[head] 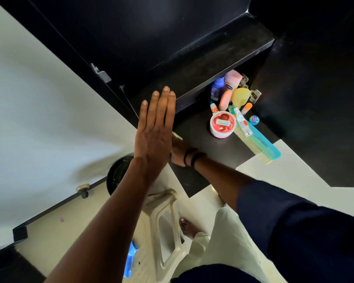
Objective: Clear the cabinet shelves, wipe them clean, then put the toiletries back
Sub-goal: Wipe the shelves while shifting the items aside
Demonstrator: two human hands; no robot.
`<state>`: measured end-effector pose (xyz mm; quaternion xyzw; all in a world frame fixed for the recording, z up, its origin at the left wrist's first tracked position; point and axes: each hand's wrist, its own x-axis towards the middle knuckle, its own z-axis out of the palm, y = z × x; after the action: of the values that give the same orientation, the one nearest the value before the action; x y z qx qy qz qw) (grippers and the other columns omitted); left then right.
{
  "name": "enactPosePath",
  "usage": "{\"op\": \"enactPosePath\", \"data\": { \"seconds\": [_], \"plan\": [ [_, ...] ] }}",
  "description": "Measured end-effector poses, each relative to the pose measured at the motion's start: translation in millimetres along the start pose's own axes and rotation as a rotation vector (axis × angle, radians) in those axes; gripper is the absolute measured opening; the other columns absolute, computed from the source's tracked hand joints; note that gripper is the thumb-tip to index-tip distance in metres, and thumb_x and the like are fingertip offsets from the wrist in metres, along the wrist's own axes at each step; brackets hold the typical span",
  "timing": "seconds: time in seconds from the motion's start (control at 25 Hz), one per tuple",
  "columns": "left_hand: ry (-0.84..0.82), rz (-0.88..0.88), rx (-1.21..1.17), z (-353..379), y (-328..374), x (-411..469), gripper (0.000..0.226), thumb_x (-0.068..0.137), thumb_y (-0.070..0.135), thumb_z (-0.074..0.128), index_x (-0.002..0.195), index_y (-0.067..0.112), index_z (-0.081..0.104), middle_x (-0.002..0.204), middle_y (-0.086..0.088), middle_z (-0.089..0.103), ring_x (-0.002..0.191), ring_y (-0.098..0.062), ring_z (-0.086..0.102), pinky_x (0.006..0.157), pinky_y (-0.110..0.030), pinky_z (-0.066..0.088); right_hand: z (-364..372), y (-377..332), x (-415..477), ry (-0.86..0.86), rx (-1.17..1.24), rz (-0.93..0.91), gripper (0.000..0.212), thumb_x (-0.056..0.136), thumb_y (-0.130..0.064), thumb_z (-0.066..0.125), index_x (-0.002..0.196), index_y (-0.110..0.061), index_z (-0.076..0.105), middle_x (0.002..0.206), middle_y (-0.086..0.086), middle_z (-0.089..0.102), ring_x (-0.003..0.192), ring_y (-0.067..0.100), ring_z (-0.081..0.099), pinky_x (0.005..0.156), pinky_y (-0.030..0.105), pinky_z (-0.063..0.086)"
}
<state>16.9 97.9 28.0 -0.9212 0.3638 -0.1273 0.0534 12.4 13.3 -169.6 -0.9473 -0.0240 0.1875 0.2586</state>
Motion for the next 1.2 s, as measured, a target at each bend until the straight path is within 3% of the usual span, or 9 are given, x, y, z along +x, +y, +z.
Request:
{"op": "enactPosePath", "data": {
  "seconds": [0.08, 0.16, 0.36, 0.48, 0.6, 0.68, 0.8, 0.92, 1.2],
  "plan": [
    [0.017, -0.003, -0.004, 0, 0, 1, 0.074, 0.081, -0.002, 0.04, 0.149, 0.005, 0.012, 0.157, -0.016, 0.019, 0.145, -0.032, 0.018, 0.118, -0.045, 0.019, 15, 9, -39, 0.011, -0.067, -0.128, 0.059, 0.076, -0.008, 0.039, 0.133, -0.002, 0.051, 0.143, 0.021, 0.045, 0.134, 0.037, 0.041, 0.113, 0.046, 0.034],
    [0.014, -0.008, -0.002, 1, 1, 1, 0.073, 0.081, -0.002, 0.036, 0.149, 0.006, 0.012, 0.157, -0.015, 0.019, 0.145, -0.031, 0.018, 0.119, -0.044, 0.018, 7, 25, -70, 0.135, -0.203, -0.042, 0.055, 0.079, -0.01, 0.039, 0.13, 0.0, 0.054, 0.138, 0.025, 0.048, 0.129, 0.042, 0.045, 0.114, 0.044, 0.029],
    [0.004, -0.018, 0.022, 0, 2, 2, 0.068, 0.083, 0.001, 0.026, 0.149, 0.006, 0.01, 0.157, -0.015, 0.018, 0.145, -0.031, 0.017, 0.117, -0.043, 0.016, -8, 42, -74, 0.184, -0.137, 0.394, 0.062, 0.101, -0.033, 0.031, 0.151, -0.006, 0.006, 0.159, 0.016, 0.0, 0.147, 0.033, -0.003, 0.12, 0.041, 0.0],
    [-0.012, -0.024, 0.005, -3, 3, 0, 0.067, 0.084, 0.001, 0.023, 0.149, 0.006, 0.008, 0.158, -0.015, 0.015, 0.146, -0.032, 0.015, 0.118, -0.044, 0.012, 7, 16, -66, 0.117, -0.072, 0.287, 0.062, 0.1, -0.035, 0.029, 0.151, -0.006, 0.01, 0.159, 0.018, 0.003, 0.147, 0.034, 0.002, 0.12, 0.041, 0.002],
    [-0.018, -0.023, 0.0, -3, 3, -1, 0.067, 0.084, -0.001, 0.022, 0.149, 0.006, 0.007, 0.158, -0.015, 0.014, 0.146, -0.032, 0.013, 0.118, -0.045, 0.011, 35, 7, -95, 0.13, -0.1, 0.108, 0.057, 0.093, -0.036, 0.031, 0.138, -0.003, 0.045, 0.146, 0.021, 0.041, 0.134, 0.04, 0.04, 0.109, 0.048, 0.037],
    [-0.007, -0.029, 0.002, -4, 4, 0, 0.068, 0.084, -0.001, 0.025, 0.149, 0.006, 0.007, 0.158, -0.015, 0.014, 0.146, -0.032, 0.014, 0.118, -0.045, 0.013, 36, 20, -120, 0.133, -0.055, 0.125, 0.051, 0.091, -0.034, 0.035, 0.131, -0.007, 0.054, 0.137, 0.018, 0.051, 0.121, 0.04, 0.053, 0.098, 0.045, 0.049],
    [-0.015, -0.025, 0.001, -3, 5, -1, 0.069, 0.084, -0.001, 0.028, 0.149, 0.005, 0.007, 0.158, -0.015, 0.014, 0.146, -0.032, 0.013, 0.118, -0.045, 0.012, 28, 51, -144, 0.227, -0.097, 0.187, 0.045, 0.093, -0.031, 0.039, 0.131, -0.009, 0.054, 0.133, 0.019, 0.054, 0.115, 0.039, 0.057, 0.097, 0.046, 0.047],
    [-0.01, -0.024, -0.001, -3, 3, -1, 0.07, 0.083, 0.0, 0.028, 0.15, 0.005, 0.007, 0.158, -0.015, 0.013, 0.146, -0.032, 0.013, 0.118, -0.045, 0.013, 7, 86, -143, 0.216, -0.135, 0.249, 0.055, 0.096, -0.04, 0.025, 0.139, -0.012, 0.045, 0.143, 0.015, 0.046, 0.129, 0.037, 0.047, 0.107, 0.046, 0.037],
    [-0.01, -0.025, -0.002, -2, 4, -2, 0.072, 0.082, 0.001, 0.031, 0.15, 0.005, 0.007, 0.158, -0.015, 0.012, 0.146, -0.031, 0.012, 0.119, -0.044, 0.014, -35, 105, -99, 0.143, -0.127, 0.089, 0.055, 0.098, -0.039, 0.026, 0.146, -0.014, 0.033, 0.153, 0.011, 0.032, 0.141, 0.032, 0.031, 0.115, 0.044, 0.024]
  ]
}}
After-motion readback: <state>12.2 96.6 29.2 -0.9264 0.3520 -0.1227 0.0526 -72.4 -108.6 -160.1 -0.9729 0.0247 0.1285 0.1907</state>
